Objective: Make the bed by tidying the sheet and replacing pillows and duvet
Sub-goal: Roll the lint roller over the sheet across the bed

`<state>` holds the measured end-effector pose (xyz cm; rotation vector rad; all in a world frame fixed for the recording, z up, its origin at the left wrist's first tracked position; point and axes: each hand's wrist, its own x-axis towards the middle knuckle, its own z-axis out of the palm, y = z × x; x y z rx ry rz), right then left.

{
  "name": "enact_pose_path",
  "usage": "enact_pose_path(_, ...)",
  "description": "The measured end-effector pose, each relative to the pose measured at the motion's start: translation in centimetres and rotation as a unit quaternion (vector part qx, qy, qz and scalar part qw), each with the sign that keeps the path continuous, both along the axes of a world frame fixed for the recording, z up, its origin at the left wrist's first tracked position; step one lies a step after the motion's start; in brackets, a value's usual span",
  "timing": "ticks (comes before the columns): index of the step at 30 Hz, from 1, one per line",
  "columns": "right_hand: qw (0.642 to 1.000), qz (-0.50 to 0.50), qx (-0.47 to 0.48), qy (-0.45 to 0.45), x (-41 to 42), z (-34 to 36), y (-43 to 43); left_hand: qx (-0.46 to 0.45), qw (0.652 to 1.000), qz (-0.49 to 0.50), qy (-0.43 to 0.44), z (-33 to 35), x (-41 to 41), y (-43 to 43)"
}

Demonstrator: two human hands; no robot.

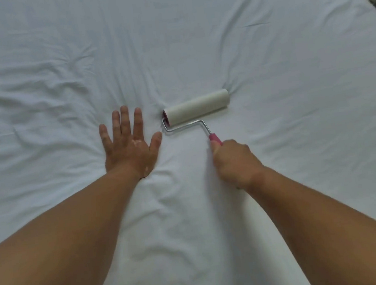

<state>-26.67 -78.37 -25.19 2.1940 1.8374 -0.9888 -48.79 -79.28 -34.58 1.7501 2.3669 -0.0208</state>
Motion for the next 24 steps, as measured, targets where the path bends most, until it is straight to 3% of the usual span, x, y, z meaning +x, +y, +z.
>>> enact_pose_path(3,0.999,0.043,-0.011,-0.022,0.9,-1.2,-1.3,0.003,1.0,0.002,-0.001,-0.2,-0.1,-0.2)
enact_pose_path(9,0.994,-0.04,-0.092,-0.051,5.5,2.5,-11.1,-0.02,1.0,-0.002,-0.02,0.7,-0.1,-0.1)
enact_pose_path(16,0.992,0.103,-0.019,-0.071,0.8,0.6,-2.6,-0.044,0.999,0.01,-0.02,0.9,0.2,-0.3)
enact_pose_path(20,0.993,0.099,-0.013,-0.07,2.8,-0.2,-5.6,-0.045,0.999,-0.004,-0.024,1.2,0.1,-1.5)
enact_pose_path(24,0.995,0.0,-0.079,-0.053,7.4,1.4,-14.4,-0.065,0.997,-0.008,-0.029,1.9,0.6,-3.5)
